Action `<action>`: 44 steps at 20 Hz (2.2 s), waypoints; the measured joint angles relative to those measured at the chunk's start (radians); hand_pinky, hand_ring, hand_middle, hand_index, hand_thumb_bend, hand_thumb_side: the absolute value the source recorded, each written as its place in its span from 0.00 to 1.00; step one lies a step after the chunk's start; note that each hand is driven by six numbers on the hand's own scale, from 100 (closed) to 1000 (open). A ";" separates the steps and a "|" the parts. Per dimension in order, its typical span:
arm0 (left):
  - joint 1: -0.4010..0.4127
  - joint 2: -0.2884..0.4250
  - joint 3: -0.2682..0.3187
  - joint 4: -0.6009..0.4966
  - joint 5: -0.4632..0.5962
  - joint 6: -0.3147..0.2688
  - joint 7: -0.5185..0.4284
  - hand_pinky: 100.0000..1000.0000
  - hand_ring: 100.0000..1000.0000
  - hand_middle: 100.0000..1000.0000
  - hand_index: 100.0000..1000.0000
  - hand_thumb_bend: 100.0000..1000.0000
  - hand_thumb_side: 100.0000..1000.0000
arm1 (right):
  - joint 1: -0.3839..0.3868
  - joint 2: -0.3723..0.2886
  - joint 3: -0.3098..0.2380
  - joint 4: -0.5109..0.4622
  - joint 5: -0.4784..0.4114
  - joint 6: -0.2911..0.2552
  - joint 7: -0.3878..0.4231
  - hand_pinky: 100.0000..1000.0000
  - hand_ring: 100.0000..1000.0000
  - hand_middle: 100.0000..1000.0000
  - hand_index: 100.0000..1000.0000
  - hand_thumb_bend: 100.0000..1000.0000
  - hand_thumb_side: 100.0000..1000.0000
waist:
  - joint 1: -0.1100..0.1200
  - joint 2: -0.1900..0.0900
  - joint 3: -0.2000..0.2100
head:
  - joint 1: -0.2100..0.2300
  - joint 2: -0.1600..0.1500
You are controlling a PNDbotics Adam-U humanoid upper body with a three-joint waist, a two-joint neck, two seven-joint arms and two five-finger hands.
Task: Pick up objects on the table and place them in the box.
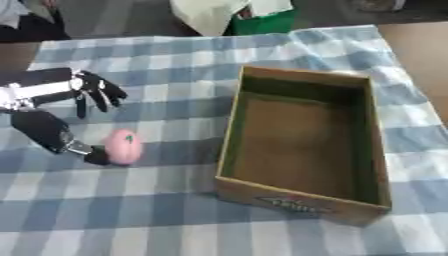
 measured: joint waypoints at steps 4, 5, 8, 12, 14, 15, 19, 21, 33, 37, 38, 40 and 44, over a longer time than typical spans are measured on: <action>-0.001 -0.010 -0.013 0.037 -0.067 -0.048 -0.031 0.47 0.72 0.75 0.86 0.71 0.44 | 0.000 0.004 0.000 0.000 0.001 0.002 0.002 0.86 0.84 0.58 0.92 0.00 1.00 | 0.001 0.005 -0.001 | 0.000 0.000; -0.001 -0.012 -0.015 0.044 -0.080 -0.058 -0.035 0.47 0.72 0.75 0.86 0.71 0.44 | 0.000 0.006 0.000 0.000 0.001 0.003 0.003 0.86 0.84 0.58 0.92 0.00 1.00 | 0.001 0.005 -0.001 | 0.000 0.000; -0.002 -0.018 -0.016 0.066 -0.110 -0.082 -0.045 0.47 0.72 0.75 0.83 0.71 0.44 | 0.000 0.007 0.000 0.000 0.004 0.005 0.005 0.86 0.84 0.58 0.92 0.00 1.00 | 0.001 0.007 -0.003 | 0.000 0.000; -0.006 -0.033 -0.016 0.091 -0.132 -0.095 -0.047 0.46 0.71 0.73 0.85 0.69 0.46 | 0.000 0.008 0.000 0.000 0.006 0.007 0.007 0.86 0.84 0.58 0.92 0.00 1.00 | 0.001 0.010 -0.005 | 0.001 0.000; -0.009 -0.043 -0.016 0.103 -0.145 -0.099 -0.042 0.45 0.71 0.72 0.85 0.68 0.47 | 0.000 0.009 0.000 0.000 0.008 0.008 0.009 0.86 0.84 0.58 0.92 0.00 1.00 | 0.001 0.011 -0.006 | 0.002 -0.001; -0.010 -0.046 -0.016 0.108 -0.152 -0.102 -0.037 0.45 0.70 0.71 0.85 0.67 0.48 | 0.000 0.009 0.000 0.000 0.008 0.009 0.009 0.86 0.84 0.58 0.92 0.00 1.00 | 0.001 0.011 -0.007 | 0.003 -0.001; -0.018 -0.067 -0.016 0.132 -0.197 -0.116 -0.002 0.44 0.70 0.70 0.87 0.65 0.50 | -0.001 0.017 0.000 0.000 0.009 0.010 0.011 0.86 0.84 0.58 0.92 0.00 1.00 | 0.000 0.017 -0.010 | 0.005 -0.002; -0.018 -0.077 -0.016 0.144 -0.221 -0.126 0.017 0.42 0.69 0.68 0.85 0.61 0.51 | -0.001 0.017 0.000 0.000 0.009 0.010 0.011 0.86 0.84 0.58 0.92 0.00 1.00 | -0.001 0.017 -0.011 | 0.006 -0.002; -0.019 -0.096 -0.026 0.183 -0.309 -0.197 0.005 0.36 0.61 0.59 0.77 0.47 0.45 | -0.001 0.025 0.000 0.000 0.014 0.013 0.015 0.86 0.84 0.58 0.93 0.00 1.00 | -0.001 0.023 -0.011 | 0.010 -0.001; -0.021 -0.096 -0.026 0.178 -0.327 -0.208 0.018 0.31 0.55 0.53 0.72 0.34 0.47 | -0.001 0.025 0.000 0.000 0.015 0.016 0.017 0.86 0.84 0.58 0.93 0.00 1.00 | -0.001 0.023 -0.011 | 0.014 -0.001; -0.022 -0.096 -0.026 0.175 -0.331 -0.209 0.028 0.28 0.53 0.52 0.71 0.28 0.48 | -0.001 0.025 0.000 0.000 0.015 0.016 0.018 0.86 0.84 0.58 0.93 0.00 1.00 | -0.002 0.023 -0.011 | 0.014 -0.001; -0.022 -0.096 -0.026 0.173 -0.337 -0.210 0.053 0.25 0.50 0.50 0.69 0.13 0.47 | -0.001 0.025 0.000 0.000 0.015 0.016 0.018 0.86 0.84 0.58 0.93 0.00 1.00 | -0.002 0.023 -0.012 | 0.016 -0.001; -0.022 -0.096 -0.026 0.170 -0.353 -0.210 0.110 0.17 0.44 0.46 0.65 0.00 0.38 | -0.001 0.025 0.000 0.000 0.015 0.017 0.018 0.86 0.84 0.58 0.93 0.00 1.00 | -0.002 0.023 -0.012 | 0.017 -0.001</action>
